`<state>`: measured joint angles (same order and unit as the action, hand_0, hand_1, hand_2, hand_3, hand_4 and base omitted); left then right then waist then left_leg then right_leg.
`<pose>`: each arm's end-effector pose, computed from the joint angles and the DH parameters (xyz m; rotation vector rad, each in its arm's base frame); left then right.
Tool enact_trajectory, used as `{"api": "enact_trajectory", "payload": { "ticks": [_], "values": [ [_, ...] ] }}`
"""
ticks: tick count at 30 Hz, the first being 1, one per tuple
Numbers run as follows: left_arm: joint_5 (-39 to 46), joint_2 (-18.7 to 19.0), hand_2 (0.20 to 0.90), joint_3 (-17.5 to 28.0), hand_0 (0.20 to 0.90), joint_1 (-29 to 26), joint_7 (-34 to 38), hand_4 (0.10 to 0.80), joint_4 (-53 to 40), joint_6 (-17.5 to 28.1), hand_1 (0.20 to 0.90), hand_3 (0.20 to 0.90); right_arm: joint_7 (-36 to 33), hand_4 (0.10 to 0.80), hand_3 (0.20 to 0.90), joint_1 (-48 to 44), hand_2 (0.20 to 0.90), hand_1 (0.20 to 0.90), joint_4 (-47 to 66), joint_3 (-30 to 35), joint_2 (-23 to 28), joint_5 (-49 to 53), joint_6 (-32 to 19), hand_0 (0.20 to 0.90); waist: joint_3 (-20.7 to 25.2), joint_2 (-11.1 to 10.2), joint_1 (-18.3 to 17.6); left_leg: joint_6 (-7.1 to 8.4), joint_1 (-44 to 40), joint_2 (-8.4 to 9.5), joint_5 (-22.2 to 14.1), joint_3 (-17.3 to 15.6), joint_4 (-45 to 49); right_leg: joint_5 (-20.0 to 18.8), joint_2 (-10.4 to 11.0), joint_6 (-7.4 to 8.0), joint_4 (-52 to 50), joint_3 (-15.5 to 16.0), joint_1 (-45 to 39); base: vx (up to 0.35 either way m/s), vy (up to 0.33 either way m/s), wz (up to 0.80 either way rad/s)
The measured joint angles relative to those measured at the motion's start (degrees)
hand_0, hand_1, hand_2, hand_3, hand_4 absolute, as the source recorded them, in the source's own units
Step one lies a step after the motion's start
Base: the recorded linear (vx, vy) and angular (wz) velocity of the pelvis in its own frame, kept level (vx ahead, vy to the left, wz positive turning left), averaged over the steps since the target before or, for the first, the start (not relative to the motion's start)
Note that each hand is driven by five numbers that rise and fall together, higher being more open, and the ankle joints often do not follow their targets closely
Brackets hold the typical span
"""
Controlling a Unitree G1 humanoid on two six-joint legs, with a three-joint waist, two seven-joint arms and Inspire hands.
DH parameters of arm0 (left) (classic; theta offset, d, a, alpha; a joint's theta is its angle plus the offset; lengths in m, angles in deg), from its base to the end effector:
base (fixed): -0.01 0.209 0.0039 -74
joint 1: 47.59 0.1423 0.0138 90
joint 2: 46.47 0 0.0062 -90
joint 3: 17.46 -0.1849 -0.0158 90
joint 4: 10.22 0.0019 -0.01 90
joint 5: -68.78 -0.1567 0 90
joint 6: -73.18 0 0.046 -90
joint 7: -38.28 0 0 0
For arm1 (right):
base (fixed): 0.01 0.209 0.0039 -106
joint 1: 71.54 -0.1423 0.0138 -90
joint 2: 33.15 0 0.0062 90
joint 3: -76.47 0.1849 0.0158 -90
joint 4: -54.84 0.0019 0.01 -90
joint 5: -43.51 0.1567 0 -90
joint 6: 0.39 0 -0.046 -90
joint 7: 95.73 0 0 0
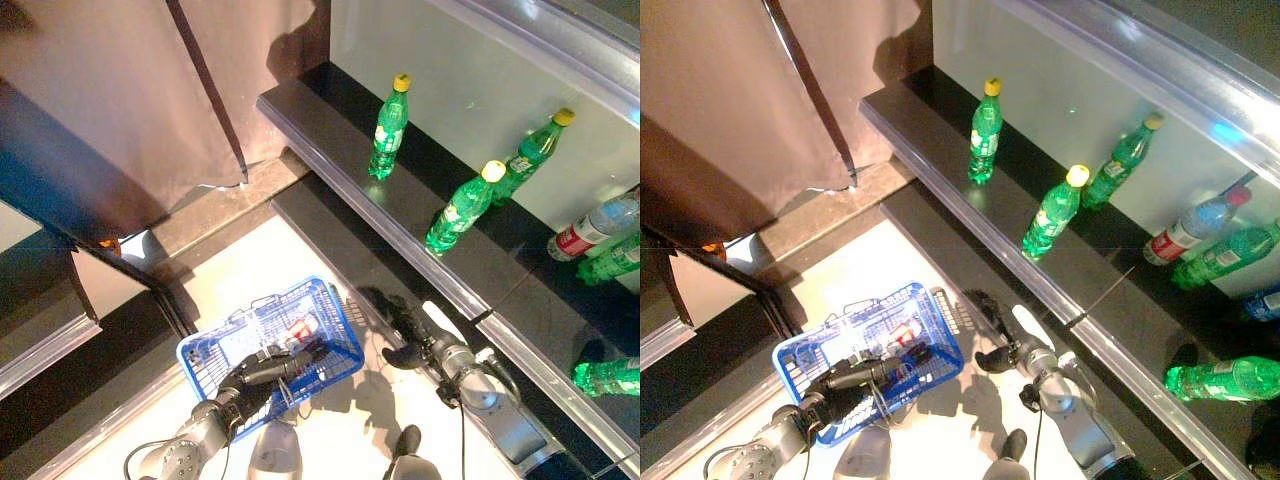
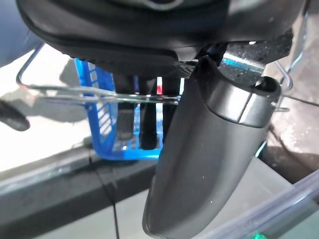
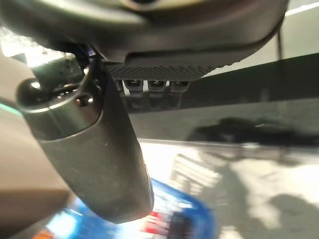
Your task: Pick up the drink and place into the basket.
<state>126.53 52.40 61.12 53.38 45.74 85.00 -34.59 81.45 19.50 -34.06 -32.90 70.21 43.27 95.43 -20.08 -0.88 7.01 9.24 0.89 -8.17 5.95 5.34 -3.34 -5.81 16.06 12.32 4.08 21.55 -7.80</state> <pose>0.1624 0.2013 -0.0183 -0.5339 0.7038 0.0437 0.2067 -0.1813 0.0292 -0.5260 0.1708 0.2617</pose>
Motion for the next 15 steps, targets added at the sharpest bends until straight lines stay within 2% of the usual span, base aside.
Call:
{"api": "enact_trajectory", "payload": {
  "ticks": [4,7,10,15],
  "values": [
    [-4.2,-2.6,0.300,0.6,0.300,2.0,2.5,0.100,1.0,2.8,0.300,0.200,-0.3,0.800,0.900,3.2,0.900,0.900,0.0,1.4,-3.5,4.8,-4.2,0.900,1.4,-0.7,-0.5,0.08,-0.4,-0.11,0.1,-0.2,-0.5,0.1,0.0,-0.11,0.0,-0.1,-0.1,0.007,-0.025,-0.02],
    [-6.8,-3.8,0.300,1.0,0.300,2.8,4.2,0.100,5.2,4.5,0.300,0.200,0.6,0.800,0.900,8.2,0.900,0.900,-0.3,1.6,-4.9,8.6,-6.8,0.900,4.0,-1.3,-1.2,0.12,-1.3,-0.44,0.1,-0.6,-1.3,0.5,-0.2,-0.57,0.0,-0.3,-0.3,-0.004,-0.033,-0.07],
    [-8.1,-4.5,0.300,1.1,0.300,2.7,5.1,0.100,11.5,7.5,0.300,0.200,3.1,0.800,0.900,10.4,0.900,0.900,-2.8,1.6,-4.9,11.4,-8.4,0.900,5.5,-2.0,-2.6,0.31,-2.1,-1.12,-0.1,-1.6,-1.5,0.7,-0.7,-0.58,0.1,-1.5,-0.6,-0.016,-0.041,-0.16],
    [-10.0,-9.4,0.300,1.3,0.300,0.3,5.6,0.100,25.9,13.2,0.300,0.200,6.1,0.800,0.900,12.5,0.900,0.900,-11.7,1.4,-7.1,16.2,-9.7,0.900,9.1,-2.2,-4.2,0.77,-2.9,-2.22,-0.5,-2.8,-1.8,0.9,-1.3,-0.84,0.3,-2.6,-0.5,-0.023,-0.036,-0.14]
  ]
}}
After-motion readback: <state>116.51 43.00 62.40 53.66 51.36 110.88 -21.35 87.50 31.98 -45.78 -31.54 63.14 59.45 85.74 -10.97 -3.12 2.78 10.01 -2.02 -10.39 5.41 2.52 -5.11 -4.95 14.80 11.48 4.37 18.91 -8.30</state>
